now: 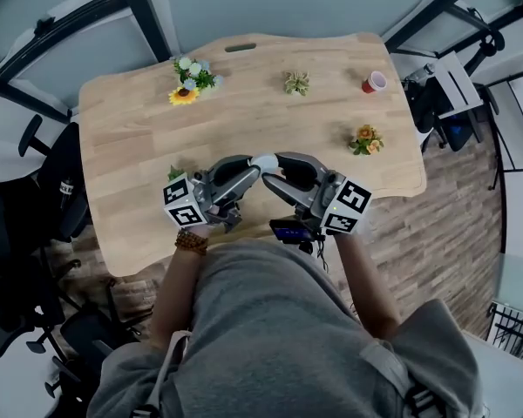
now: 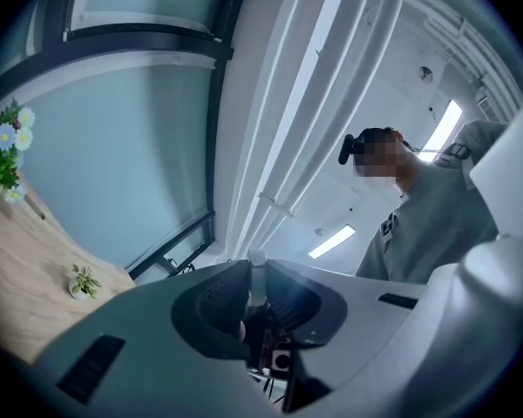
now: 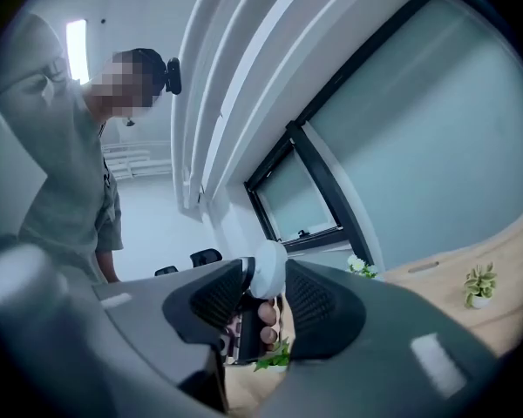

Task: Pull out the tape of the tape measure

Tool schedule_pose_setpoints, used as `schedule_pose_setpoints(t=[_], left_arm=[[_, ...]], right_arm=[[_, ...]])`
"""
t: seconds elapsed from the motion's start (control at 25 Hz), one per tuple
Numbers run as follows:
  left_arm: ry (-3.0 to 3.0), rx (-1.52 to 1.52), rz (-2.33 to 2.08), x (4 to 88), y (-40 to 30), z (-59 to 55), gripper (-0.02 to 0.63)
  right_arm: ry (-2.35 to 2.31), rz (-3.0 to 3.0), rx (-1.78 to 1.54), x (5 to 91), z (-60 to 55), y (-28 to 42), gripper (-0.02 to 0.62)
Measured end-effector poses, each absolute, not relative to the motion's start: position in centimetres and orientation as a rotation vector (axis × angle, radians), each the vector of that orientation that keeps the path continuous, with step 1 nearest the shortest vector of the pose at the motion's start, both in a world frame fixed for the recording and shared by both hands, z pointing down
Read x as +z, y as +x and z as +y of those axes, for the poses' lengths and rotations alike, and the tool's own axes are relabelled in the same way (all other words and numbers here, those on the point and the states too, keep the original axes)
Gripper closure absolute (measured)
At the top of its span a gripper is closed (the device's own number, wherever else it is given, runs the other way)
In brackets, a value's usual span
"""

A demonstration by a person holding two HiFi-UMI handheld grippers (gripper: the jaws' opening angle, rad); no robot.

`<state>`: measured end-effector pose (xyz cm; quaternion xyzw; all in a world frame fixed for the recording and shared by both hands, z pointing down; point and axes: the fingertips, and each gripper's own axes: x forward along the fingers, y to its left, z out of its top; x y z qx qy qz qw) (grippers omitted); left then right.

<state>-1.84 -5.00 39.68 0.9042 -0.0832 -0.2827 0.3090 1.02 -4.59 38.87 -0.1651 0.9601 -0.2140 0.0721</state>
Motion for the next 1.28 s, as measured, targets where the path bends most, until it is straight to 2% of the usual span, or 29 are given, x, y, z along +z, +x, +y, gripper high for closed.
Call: schedule_pose_setpoints(t=[0.12, 0.48, 0.68, 1.0, 1.28], left_arm=[[2.377, -0.752, -0.221, 39.8, -2.0, -5.1, 0.541], [2.374, -0.675, -0.354, 41.2, -2.8, -6.1, 0.544], [2.339, -0.621, -0.505, 42.0, -4.8, -7.9, 0.538], [2.328, -0.438, -0.584, 43.8, -3.6, -8.2, 0.540], [2.276, -0.450, -0.586, 44.3, -4.1, -8.5, 0.545]], right_arm=[[-0.500, 2.842, -0.693, 39.0, -4.8, 0.9, 0.470], [-0.664, 2.843, -0.648, 40.1, -5.7, 1.6, 0.512], [-0.848, 2.987, -0.363, 40.4, -6.3, 2.4, 0.526], [-0.911, 3.229, 0.092, 41.0, -5.2, 0.0, 0.528], [-0.870, 3.288, 0.267, 41.0, -4.4, -0.7, 0.528]])
